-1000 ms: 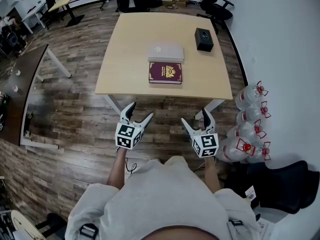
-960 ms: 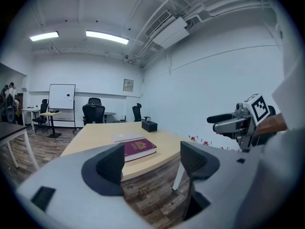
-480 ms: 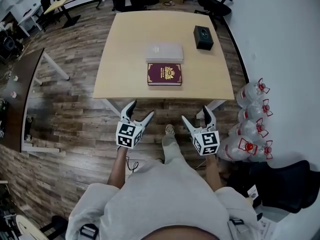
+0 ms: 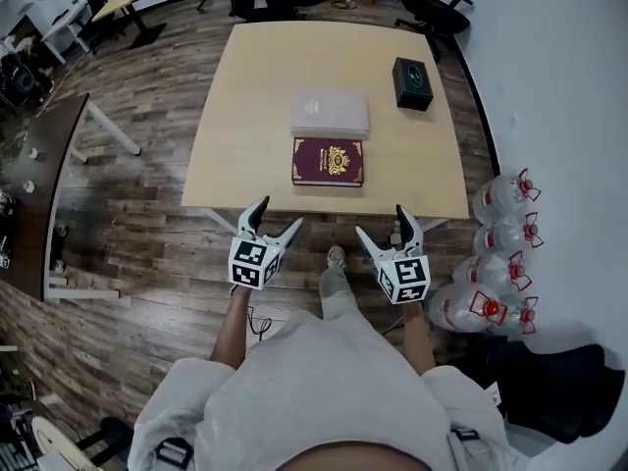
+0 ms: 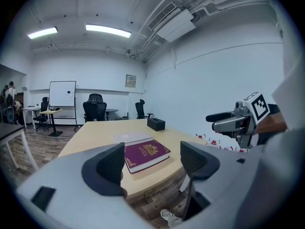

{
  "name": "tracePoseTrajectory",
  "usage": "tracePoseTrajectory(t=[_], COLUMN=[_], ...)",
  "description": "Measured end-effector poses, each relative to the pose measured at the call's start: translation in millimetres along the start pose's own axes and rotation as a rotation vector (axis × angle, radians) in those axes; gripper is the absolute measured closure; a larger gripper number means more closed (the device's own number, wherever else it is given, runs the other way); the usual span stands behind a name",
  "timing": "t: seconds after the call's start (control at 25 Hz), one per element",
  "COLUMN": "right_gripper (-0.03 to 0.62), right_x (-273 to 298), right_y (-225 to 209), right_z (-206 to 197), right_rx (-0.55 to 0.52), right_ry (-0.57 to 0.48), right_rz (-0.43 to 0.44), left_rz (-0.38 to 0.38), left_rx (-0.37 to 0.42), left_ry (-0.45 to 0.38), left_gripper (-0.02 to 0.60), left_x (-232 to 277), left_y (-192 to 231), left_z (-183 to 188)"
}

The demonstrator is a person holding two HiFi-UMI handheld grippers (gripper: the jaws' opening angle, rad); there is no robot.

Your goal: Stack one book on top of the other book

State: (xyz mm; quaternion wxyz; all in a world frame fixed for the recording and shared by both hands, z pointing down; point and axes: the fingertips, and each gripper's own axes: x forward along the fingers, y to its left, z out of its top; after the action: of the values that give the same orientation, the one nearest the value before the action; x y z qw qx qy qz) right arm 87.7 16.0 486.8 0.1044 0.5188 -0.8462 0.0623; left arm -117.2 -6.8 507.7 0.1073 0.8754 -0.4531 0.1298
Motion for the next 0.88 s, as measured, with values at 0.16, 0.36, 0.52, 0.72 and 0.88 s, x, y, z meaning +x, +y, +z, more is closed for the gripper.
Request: tracePoseTrajectory(t=[0.16,0.36,0.52,0.72,0.88], right_gripper=[0.172,0.172,0.172,0.172,0.172], right_x=[30.5,71.4,103.0,137.2,159.5], right_y=[-21.4,-47.1,-67.4,-87.5,-101.1], right_z=[4.8,13.5,15.8,17.5,19.0], right_rx=[0.005,0.014,0.028,0.037,0.042], right_ry=[0.015,0.031,0.045,0.064,0.065], right_rz=[0.023,0.059,0.085,0.125,0.150], left_rz=[0.018,0.037,0.060,0.077,0.092], left_rx=[-0.020,-0.036,-0.071,-0.095,-0.114], left_ry=[0.023,0.048,0.082,0.116,0.129], left_gripper=[0.215,0.215,0.213,0.213,0.213], left_x=[29.5,66.8,100.1,134.6,156.4], left_y=[14.0,31.5,49.3,63.3,71.4], left_z=[5.0,16.3,18.3,19.1,21.3])
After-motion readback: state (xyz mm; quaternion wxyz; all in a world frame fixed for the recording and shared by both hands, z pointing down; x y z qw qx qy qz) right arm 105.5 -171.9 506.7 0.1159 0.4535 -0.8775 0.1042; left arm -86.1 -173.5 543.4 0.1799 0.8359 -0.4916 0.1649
